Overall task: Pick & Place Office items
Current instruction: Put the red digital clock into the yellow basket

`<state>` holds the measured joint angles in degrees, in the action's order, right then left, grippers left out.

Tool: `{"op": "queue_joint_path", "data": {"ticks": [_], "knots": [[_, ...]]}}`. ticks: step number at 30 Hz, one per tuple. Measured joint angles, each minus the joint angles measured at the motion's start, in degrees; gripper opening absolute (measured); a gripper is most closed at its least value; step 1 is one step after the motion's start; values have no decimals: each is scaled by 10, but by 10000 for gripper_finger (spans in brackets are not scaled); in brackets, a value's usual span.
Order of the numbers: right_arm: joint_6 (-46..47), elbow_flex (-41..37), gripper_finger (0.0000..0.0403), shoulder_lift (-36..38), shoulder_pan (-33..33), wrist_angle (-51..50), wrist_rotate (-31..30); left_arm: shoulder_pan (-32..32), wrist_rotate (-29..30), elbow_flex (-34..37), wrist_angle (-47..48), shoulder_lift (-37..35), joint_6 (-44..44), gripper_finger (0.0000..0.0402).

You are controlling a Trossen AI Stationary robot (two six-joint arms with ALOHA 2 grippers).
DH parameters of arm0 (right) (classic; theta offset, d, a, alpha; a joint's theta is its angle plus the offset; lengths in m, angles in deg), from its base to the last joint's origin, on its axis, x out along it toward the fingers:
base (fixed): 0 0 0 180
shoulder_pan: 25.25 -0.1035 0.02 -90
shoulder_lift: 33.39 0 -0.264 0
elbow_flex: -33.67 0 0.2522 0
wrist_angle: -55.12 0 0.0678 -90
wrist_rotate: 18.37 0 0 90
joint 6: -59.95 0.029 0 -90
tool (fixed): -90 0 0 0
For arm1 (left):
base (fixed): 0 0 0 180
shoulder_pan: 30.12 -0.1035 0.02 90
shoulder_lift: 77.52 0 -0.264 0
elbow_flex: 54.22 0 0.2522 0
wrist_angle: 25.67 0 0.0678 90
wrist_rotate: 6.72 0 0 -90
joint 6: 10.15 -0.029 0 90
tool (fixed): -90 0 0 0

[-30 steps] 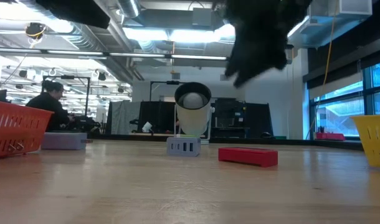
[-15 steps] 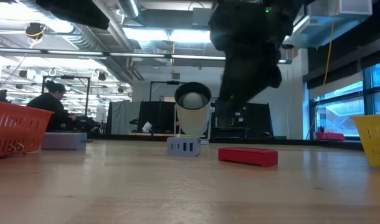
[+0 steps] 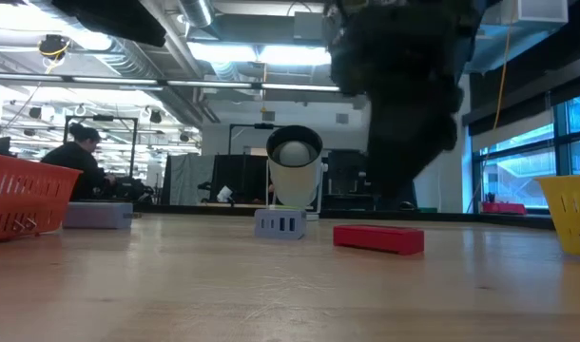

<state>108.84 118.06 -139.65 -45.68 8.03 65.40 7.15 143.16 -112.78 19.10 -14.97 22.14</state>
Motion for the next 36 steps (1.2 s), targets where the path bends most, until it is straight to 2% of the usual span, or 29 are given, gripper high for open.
{"op": "queue_joint_path", "data": {"ticks": [16, 26, 36], "knots": [[-3, 2, 256, -73, 9, 39, 13, 0, -19, 0, 0, 0, -11, 196], [3, 2, 254, -79, 0, 40, -17, 0, -36, 0, 0, 0, -1, 196], [17, 0, 193, -80, -6, 38, -41, 0, -45, 0, -15, 0, 0, 196]]}}
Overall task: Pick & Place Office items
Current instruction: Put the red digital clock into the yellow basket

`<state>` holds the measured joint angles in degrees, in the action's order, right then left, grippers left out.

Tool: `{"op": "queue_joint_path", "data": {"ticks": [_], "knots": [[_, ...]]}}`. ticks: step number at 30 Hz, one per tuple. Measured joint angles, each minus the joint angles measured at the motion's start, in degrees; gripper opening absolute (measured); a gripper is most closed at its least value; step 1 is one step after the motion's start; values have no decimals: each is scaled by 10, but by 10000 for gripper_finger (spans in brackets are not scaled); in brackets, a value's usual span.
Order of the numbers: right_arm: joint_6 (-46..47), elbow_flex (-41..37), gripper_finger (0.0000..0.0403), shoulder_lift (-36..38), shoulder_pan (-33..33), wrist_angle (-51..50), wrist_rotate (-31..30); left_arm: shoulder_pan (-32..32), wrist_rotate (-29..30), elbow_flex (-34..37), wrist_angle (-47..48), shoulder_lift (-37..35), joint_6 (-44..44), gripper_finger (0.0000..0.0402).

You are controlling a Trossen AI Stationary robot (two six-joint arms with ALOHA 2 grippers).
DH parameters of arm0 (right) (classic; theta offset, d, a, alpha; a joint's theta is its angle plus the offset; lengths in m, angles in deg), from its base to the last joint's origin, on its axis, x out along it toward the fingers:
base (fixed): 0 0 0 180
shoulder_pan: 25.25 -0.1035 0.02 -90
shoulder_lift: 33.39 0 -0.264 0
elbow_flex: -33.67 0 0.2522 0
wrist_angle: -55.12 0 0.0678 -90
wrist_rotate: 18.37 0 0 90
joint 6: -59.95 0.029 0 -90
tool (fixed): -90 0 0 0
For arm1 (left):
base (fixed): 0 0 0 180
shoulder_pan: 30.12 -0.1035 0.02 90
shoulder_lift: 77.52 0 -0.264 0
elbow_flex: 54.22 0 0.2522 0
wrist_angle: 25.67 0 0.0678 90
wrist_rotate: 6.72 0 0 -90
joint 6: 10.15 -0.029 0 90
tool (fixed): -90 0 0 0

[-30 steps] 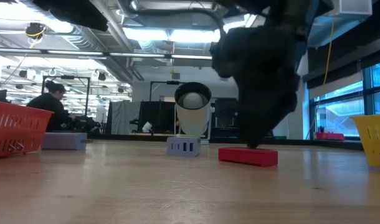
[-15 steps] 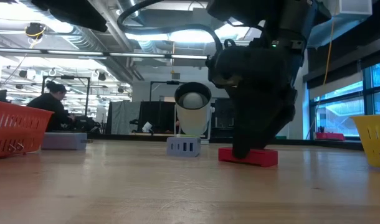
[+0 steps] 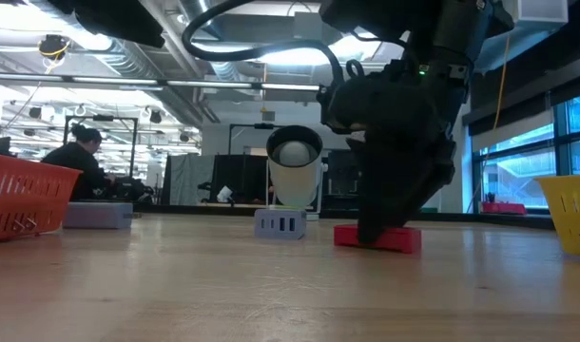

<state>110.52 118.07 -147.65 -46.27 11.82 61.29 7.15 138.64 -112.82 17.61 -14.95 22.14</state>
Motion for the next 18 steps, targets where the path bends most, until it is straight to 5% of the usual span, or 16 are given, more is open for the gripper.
{"op": "queue_joint_path", "data": {"ticks": [18], "knots": [[-21, 0, 161, 0, -1, 4, 0, 0, -24, 0, -28, 0, -16, 196]]}}
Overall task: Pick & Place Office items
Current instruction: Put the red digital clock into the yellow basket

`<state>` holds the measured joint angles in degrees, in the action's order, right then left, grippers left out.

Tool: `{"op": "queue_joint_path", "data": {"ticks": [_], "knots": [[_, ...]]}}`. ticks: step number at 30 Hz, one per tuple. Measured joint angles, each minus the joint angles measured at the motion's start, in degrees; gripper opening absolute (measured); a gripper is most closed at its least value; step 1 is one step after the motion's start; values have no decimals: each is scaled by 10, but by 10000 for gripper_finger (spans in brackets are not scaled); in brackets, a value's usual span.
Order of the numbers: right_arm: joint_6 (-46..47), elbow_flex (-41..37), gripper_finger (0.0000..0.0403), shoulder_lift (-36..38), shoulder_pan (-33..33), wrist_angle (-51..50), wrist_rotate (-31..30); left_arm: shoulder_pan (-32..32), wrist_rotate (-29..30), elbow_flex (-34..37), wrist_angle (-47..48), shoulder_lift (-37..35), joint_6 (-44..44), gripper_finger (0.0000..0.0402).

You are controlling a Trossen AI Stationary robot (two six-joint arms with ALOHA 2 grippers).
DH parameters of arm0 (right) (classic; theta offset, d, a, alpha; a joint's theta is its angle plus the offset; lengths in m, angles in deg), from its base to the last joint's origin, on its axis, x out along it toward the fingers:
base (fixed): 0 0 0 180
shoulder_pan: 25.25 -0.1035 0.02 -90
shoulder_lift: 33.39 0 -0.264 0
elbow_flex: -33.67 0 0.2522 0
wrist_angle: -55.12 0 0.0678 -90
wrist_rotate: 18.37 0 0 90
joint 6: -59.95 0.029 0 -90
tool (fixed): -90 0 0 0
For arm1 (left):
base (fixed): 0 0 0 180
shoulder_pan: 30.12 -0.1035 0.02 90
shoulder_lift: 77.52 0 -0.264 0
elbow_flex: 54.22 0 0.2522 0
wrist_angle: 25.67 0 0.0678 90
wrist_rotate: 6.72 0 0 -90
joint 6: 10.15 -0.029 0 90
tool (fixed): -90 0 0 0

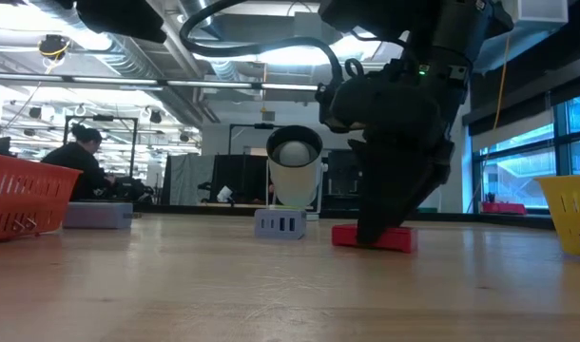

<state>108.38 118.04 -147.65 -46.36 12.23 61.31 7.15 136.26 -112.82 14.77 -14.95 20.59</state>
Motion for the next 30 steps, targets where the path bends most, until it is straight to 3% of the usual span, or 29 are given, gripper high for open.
{"op": "queue_joint_path", "data": {"ticks": [19, 30], "knots": [[-46, 47, 159, 11, 0, -38, -2, 0, -2, 0, 0, 0, 0, 196], [-56, 97, 158, 12, 4, -143, -64, 0, -4, 0, 0, 0, 0, 196]]}}
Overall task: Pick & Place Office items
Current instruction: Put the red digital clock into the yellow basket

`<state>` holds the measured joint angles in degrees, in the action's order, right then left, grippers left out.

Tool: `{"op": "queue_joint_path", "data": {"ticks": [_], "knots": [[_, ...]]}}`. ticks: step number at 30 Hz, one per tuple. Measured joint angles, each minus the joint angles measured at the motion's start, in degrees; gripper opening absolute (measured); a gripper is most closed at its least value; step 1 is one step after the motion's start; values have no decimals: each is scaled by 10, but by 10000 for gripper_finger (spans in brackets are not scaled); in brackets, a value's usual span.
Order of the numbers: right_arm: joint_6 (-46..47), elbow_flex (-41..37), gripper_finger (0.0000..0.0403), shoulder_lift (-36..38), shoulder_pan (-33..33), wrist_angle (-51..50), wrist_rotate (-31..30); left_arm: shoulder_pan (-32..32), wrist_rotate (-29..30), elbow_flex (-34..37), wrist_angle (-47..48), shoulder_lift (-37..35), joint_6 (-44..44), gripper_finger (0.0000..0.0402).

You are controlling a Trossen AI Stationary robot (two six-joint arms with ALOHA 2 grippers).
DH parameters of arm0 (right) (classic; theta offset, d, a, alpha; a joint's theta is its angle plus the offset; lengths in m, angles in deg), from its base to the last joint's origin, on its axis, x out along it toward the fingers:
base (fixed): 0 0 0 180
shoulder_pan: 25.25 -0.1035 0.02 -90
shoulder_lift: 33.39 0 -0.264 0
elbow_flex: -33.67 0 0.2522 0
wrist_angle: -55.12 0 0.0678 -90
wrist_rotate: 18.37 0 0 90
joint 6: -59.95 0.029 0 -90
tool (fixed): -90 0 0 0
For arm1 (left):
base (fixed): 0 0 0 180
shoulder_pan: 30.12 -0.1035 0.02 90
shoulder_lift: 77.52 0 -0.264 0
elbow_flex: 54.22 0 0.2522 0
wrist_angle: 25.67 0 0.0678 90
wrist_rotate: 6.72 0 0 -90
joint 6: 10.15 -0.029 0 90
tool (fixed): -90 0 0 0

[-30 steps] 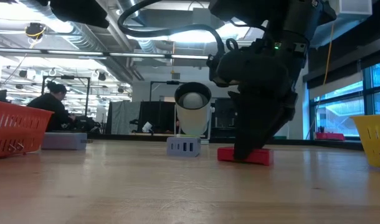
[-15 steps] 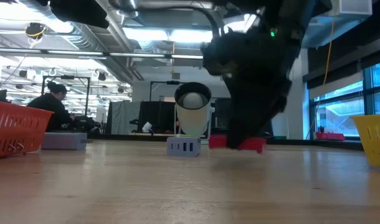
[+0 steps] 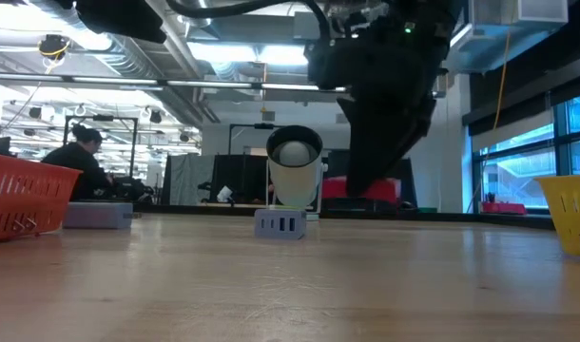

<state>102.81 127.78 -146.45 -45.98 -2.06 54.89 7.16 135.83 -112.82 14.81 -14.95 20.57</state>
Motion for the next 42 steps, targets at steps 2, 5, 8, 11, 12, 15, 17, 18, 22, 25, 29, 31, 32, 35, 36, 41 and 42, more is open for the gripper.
{"op": "queue_joint_path", "data": {"ticks": [2, 5, 8, 11, 12, 15, 17, 18, 22, 25, 29, 31, 32, 35, 36, 41, 42], "knots": [[0, 13, 158, 0, 0, -28, -14, 0, -1, 0, 0, 0, 0, 196], [0, 34, 158, 0, 0, -65, -35, 0, -9, 0, 0, 0, 0, 196], [0, 59, 158, 1, 0, -93, -43, 0, -13, 0, 0, 0, 0, 196], [0, 83, 158, 1, -3, -126, -48, 0, -13, 0, 0, 0, 0, 196], [0, 91, 158, 2, -4, -139, -49, 0, -13, 0, 0, 0, -2, 196], [4, 114, 158, 2, -8, -175, -55, 0, -13, 0, 0, 0, -5, 196], [17, 125, 158, 2, -14, -205, -62, 0, -13, 0, 0, 0, -5, 196], [25, 129, 158, 2, -17, -224, -64, 0, -13, 0, 0, 0, -5, 196], [70, 134, 158, 15, -33, -275, -76, 0, -17, 0, 0, 0, -5, 196], [99, 134, 158, 39, -49, -297, -91, 0, -17, 0, 0, 0, -5, 196], [137, 134, 158, 89, -73, -306, -119, 0, -17, 0, 0, 0, -5, 196], [161, 134, 158, 117, -89, -315, -139, 0, -16, 0, 0, 0, -5, 196], [177, 134, 158, 130, -99, -326, -148, 0, -16, 0, 0, 0, -6, 196], [247, 135, 158, 157, -132, -372, -179, 0, -16, 0, 0, 0, -10, 196], [272, 132, 158, 161, -141, -393, -180, 0, -16, 0, 0, 0, -10, 196], [378, 73, 158, 170, -183, -417, -156, 0, -12, 0, 0, 0, -15, 196], [394, 56, 158, 170, -190, -412, -145, 0, -12, 0, 0, 0, -15, 196]]}}
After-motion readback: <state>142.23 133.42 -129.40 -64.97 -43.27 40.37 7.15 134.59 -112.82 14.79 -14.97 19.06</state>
